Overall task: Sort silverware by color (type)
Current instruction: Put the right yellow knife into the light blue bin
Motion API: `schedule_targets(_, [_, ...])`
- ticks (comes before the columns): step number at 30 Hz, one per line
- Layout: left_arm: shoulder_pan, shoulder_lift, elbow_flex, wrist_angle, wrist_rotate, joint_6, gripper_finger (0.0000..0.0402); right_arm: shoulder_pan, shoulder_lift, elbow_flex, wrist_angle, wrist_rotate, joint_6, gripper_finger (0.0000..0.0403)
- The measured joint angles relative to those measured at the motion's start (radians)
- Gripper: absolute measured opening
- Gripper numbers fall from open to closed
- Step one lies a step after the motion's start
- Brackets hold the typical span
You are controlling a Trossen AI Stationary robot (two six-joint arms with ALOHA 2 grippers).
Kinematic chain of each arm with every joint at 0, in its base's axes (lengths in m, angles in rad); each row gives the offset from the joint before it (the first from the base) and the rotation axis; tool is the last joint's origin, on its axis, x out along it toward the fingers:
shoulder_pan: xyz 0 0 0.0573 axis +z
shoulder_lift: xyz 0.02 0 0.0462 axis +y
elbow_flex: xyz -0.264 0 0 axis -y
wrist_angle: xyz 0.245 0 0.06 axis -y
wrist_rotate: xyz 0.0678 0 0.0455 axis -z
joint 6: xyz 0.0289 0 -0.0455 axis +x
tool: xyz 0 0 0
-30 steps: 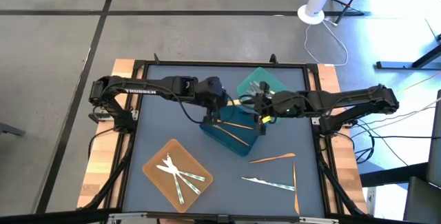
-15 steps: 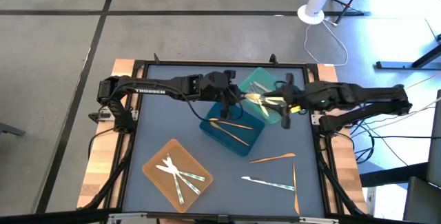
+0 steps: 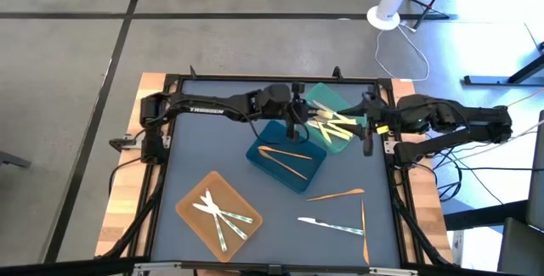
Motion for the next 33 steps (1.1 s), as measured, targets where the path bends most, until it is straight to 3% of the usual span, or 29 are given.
schedule_targets(8, [0.059,0.132,-0.001,0.127,0.109,-0.001,0.0039,0.000,0.006,0.000,-0.018,-0.008,0.000,0.0150])
schedule_targets(16, [0.091,0.211,-0.001,0.141,0.111,-0.002,0.0039,0.000,0.010,0.000,-0.048,-0.010,0.000,0.0150])
schedule_targets(33, [0.092,0.231,-0.001,0.112,0.112,-0.004,0.0039,0.000,0.010,0.000,-0.054,-0.011,0.000,0.0150])
